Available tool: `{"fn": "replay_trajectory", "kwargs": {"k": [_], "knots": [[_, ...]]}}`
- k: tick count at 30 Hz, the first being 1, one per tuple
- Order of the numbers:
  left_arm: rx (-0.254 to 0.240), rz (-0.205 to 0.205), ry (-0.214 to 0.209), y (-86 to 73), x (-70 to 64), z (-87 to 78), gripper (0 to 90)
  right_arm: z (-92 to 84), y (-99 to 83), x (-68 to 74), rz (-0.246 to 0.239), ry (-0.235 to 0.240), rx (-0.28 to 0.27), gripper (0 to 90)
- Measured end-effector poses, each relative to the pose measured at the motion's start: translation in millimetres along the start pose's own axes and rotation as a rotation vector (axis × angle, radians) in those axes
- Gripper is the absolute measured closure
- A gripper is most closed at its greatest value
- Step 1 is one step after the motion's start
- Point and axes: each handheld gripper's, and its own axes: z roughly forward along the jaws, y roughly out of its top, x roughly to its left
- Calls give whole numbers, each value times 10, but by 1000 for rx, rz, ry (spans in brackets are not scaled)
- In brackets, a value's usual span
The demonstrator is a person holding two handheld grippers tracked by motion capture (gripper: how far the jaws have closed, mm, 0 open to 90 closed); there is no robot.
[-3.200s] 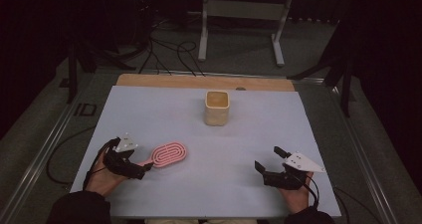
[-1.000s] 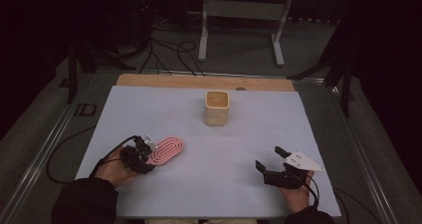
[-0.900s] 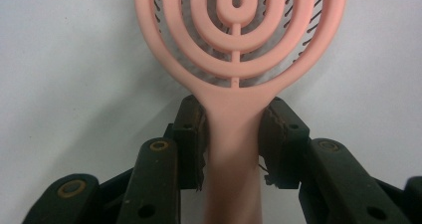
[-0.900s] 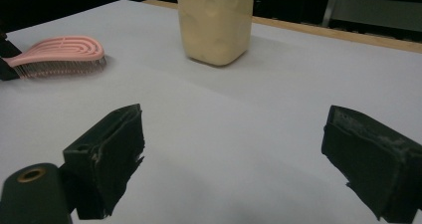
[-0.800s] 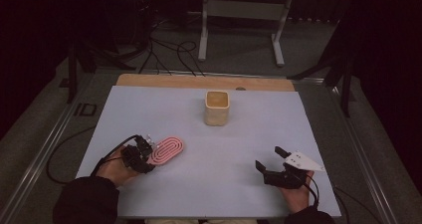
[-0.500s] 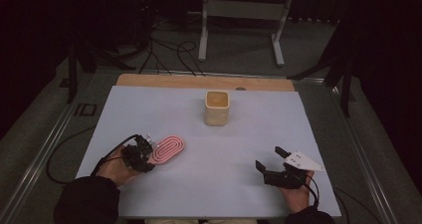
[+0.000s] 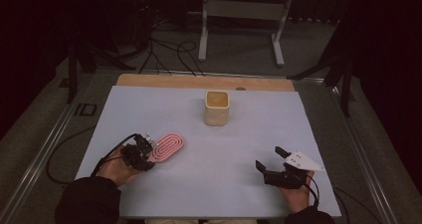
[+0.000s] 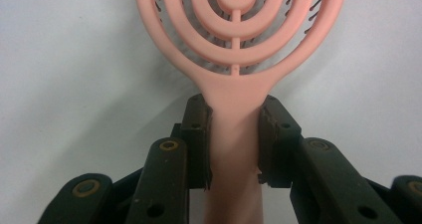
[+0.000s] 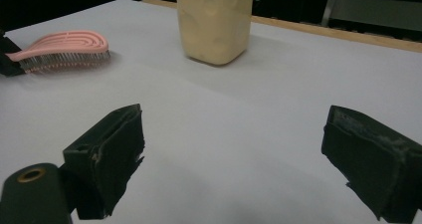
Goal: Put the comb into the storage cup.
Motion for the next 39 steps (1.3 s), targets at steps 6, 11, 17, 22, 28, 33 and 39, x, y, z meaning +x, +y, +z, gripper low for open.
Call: {"fn": "replay_trajectory", "kwargs": {"k": [6, 11, 17, 22, 28, 33, 39], "knots": [[-23, -15, 16, -3, 25, -27, 700, 0, 1, 2, 0, 1, 1, 95], [-44, -31, 31, -8, 43, -54, 700, 1, 0, 0, 0, 0, 1, 95], [-75, -54, 46, -11, 62, -89, 700, 0, 1, 2, 0, 1, 1, 95], [-101, -68, 64, -10, 75, -109, 700, 1, 0, 3, 1, 2, 2, 95], [-138, -87, 79, -8, 98, -135, 700, 3, 0, 4, 0, 2, 3, 95], [-171, -105, 89, -2, 108, -154, 700, 5, -1, 3, -2, 2, 5, 95], [-209, -121, 98, 11, 120, -189, 700, 10, -3, 3, -4, 3, 4, 95]]}}
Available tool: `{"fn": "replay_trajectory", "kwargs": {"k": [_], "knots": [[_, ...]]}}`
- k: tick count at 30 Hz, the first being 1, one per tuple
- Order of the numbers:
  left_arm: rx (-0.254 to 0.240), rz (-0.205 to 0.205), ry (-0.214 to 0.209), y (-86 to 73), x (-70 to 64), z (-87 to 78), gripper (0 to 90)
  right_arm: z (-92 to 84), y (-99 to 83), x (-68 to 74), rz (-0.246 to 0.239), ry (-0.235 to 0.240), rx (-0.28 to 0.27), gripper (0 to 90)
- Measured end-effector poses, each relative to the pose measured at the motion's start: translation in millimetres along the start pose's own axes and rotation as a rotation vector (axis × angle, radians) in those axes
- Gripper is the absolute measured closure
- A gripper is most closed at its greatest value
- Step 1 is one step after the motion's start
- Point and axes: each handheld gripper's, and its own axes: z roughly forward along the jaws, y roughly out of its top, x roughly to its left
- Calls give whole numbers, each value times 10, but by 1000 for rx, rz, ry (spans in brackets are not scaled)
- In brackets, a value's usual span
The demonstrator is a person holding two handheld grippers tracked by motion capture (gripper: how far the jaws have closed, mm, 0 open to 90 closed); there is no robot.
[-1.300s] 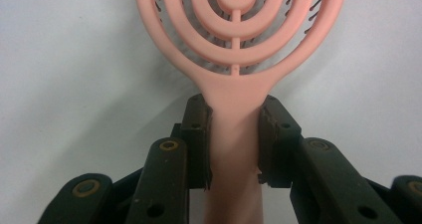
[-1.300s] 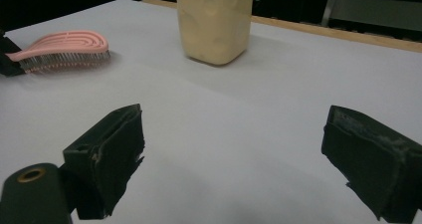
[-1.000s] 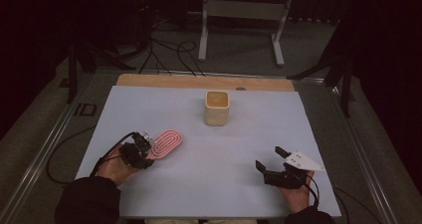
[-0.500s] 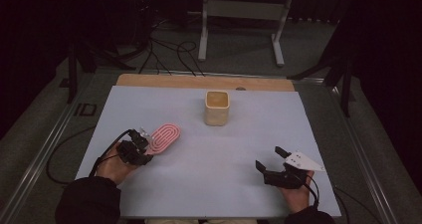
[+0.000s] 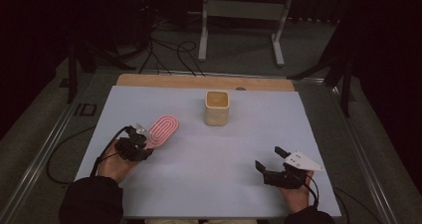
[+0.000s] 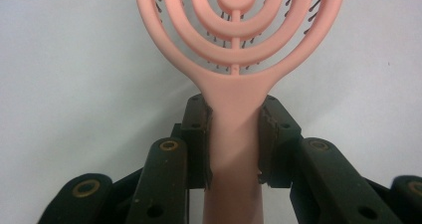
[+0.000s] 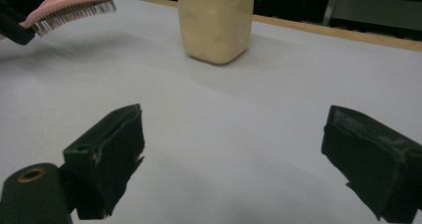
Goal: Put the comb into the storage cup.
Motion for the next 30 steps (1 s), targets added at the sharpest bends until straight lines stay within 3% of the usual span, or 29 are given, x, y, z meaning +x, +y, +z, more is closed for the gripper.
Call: {"fn": "replay_trajectory", "kwargs": {"k": [9, 15, 20, 30], "knots": [[-56, -10, 23, 30, 16, -43, 700, 2, -1, 0, -2, 0, 1, 95], [-122, -23, 53, 46, 27, -107, 701, 7, -2, 5, -4, 0, 2, 95], [-169, -39, 53, 50, 57, -136, 701, 10, -2, 9, -7, 0, 5, 95], [-233, -22, 72, 27, 43, -135, 701, 24, 1, 18, -10, 5, 5, 95]]}}
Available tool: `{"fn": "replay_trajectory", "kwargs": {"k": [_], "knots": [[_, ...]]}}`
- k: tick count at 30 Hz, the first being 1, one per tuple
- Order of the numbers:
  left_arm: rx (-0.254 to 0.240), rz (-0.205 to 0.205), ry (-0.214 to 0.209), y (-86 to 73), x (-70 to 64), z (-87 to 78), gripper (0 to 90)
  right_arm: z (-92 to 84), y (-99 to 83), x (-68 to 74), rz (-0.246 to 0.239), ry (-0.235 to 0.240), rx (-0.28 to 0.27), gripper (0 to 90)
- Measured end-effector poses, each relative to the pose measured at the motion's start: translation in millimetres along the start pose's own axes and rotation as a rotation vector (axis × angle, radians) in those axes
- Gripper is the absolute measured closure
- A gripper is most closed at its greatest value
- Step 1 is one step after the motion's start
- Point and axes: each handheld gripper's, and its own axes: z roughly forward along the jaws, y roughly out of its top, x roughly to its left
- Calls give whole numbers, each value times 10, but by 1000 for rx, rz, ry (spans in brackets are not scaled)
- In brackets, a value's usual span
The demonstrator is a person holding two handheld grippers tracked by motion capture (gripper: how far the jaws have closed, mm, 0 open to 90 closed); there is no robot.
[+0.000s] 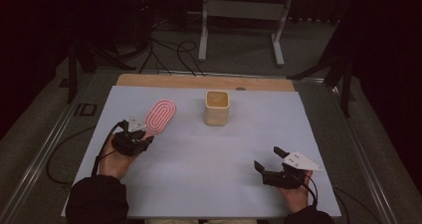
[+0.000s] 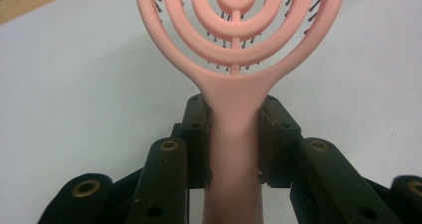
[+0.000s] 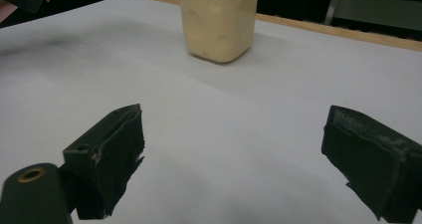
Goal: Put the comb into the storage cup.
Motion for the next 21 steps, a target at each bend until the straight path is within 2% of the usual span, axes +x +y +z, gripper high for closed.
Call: {"fn": "replay_trajectory", "kwargs": {"k": [5, 14, 21], "knots": [[-39, 6, 9, -16, -22, -5, 701, 1, 9, 2, -3, 3, 3, 94], [-124, -18, 31, -13, -58, -32, 701, 22, 16, -6, -4, 7, -1, 94], [-148, -9, 44, 12, -121, -24, 700, 42, 20, 5, -2, 12, 7, 94]]}}
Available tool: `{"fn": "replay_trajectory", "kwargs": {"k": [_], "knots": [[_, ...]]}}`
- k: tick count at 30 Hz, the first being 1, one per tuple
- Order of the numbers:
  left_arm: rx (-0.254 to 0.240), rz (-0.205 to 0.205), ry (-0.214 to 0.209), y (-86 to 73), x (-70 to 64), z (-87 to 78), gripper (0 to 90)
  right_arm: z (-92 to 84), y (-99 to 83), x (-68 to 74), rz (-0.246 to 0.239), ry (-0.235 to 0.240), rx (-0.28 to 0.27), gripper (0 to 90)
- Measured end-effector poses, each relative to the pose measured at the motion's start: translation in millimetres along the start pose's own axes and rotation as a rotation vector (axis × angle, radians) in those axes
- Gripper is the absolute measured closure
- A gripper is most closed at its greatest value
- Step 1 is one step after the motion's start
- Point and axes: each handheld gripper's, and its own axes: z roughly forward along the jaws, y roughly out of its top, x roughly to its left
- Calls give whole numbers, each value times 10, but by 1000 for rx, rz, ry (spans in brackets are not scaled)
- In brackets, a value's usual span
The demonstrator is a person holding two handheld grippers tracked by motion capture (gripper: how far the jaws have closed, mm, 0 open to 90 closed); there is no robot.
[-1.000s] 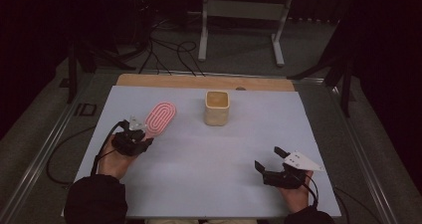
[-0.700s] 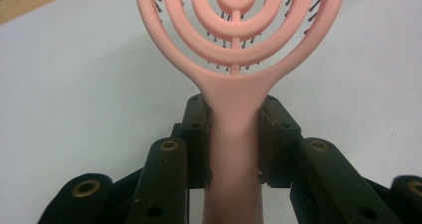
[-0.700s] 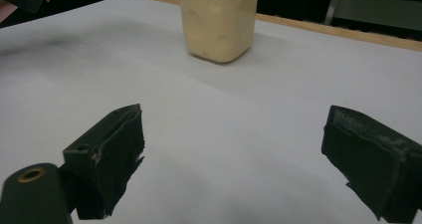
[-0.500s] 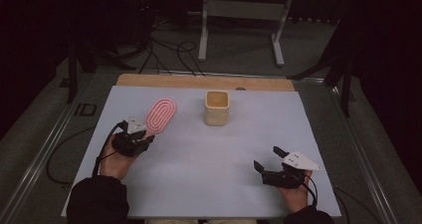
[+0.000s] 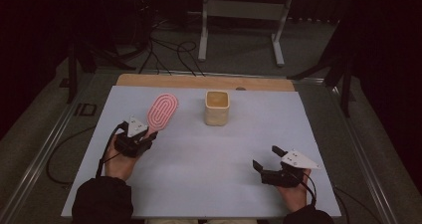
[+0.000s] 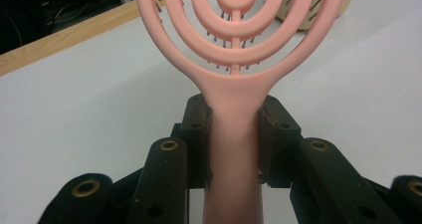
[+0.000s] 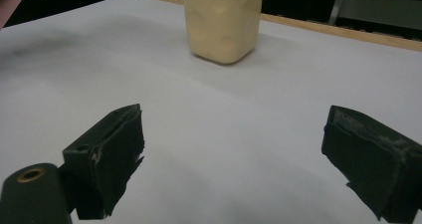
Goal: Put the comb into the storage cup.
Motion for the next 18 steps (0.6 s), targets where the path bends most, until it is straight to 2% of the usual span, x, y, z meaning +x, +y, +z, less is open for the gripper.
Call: {"fn": "replay_trajectory", "kwargs": {"k": [14, 18], "knots": [[-27, 26, 10, 47, -158, 58, 700, 29, 50, 1, 28, 13, -4, 80], [-47, 28, 11, 69, -207, 55, 700, 26, 102, -1, 47, 32, -17, 79]]}}
